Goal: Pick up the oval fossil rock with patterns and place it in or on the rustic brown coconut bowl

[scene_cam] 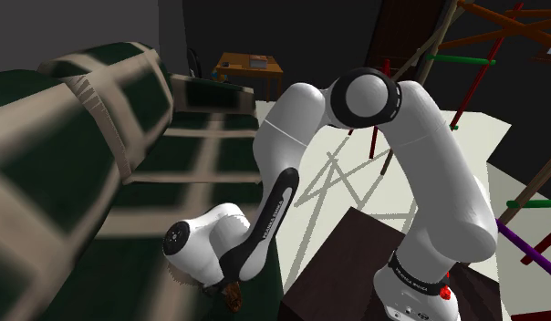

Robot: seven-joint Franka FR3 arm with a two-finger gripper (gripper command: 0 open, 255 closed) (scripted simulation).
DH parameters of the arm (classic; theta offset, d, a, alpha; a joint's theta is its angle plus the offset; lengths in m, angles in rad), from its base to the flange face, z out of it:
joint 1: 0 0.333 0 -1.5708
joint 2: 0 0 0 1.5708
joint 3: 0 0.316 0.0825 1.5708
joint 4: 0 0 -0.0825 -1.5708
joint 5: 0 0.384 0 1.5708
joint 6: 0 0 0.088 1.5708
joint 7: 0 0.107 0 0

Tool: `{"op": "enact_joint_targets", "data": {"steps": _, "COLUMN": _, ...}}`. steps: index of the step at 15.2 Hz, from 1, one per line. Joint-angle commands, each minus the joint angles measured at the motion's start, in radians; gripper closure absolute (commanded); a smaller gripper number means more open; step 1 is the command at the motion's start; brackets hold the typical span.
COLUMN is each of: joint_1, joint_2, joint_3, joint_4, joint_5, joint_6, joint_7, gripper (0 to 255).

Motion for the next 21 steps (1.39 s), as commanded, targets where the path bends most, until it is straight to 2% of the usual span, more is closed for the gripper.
{"op": "enact_joint_targets", "data": {"steps": 1, "joint_1": 0.001, "joint_2": 0.003, "joint_3": -0.002, "joint_4": 0.001, "joint_5": -0.002, "joint_6": 0.002, "joint_7": 0.002, "gripper": 0}}
{"op": "enact_joint_targets", "data": {"steps": 5, "joint_1": 0.001, "joint_2": 0.003, "joint_3": -0.002, "joint_4": 0.001, "joint_5": -0.002, "joint_6": 0.002, "joint_7": 0.002, "gripper": 0}}
{"op": "enact_joint_targets", "data": {"steps": 6, "joint_1": 0.001, "joint_2": 0.003, "joint_3": -0.002, "joint_4": 0.001, "joint_5": -0.002, "joint_6": 0.002, "joint_7": 0.002, "gripper": 255}}
{"op": "enact_joint_targets", "data": {"steps": 15, "joint_1": 0.002, "joint_2": 0.004, "joint_3": -0.002, "joint_4": 0.002, "joint_5": -0.002, "joint_6": 0.002, "joint_7": 0.002, "gripper": 255}}
{"op": "enact_joint_targets", "data": {"steps": 16, "joint_1": 0.002, "joint_2": 0.004, "joint_3": -0.002, "joint_4": 0.002, "joint_5": -0.002, "joint_6": 0.002, "joint_7": 0.002, "gripper": 0}}
{"op": "enact_joint_targets", "data": {"steps": 18, "joint_1": -0.256, "joint_2": -0.123, "joint_3": 0.053, "joint_4": -0.253, "joint_5": -0.120, "joint_6": 0.486, "joint_7": -0.084, "gripper": 0}}
{"op": "enact_joint_targets", "data": {"steps": 19, "joint_1": -0.318, "joint_2": -0.130, "joint_3": 0.059, "joint_4": -0.295, "joint_5": -0.160, "joint_6": 0.599, "joint_7": -0.105, "gripper": 0}}
{"op": "enact_joint_targets", "data": {"steps": 21, "joint_1": -0.296, "joint_2": -0.104, "joint_3": 0.031, "joint_4": -0.279, "joint_5": -0.191, "joint_6": 0.610, "joint_7": -0.082, "gripper": 0}}
